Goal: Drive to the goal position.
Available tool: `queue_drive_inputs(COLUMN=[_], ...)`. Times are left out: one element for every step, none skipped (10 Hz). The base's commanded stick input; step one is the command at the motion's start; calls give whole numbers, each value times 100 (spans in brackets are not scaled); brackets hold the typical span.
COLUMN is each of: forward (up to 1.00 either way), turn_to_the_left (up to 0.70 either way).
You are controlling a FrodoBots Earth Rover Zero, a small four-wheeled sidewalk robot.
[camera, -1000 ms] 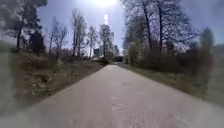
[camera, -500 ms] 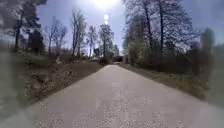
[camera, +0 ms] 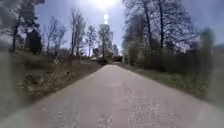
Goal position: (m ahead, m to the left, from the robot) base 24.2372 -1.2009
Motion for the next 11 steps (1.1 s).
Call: queue_drive_inputs(forward=[70,70,70,70,70,70,64,60,60,70,70], turn_to_the_left=[0,0,0,0,0,0,0,0,0,0,0])
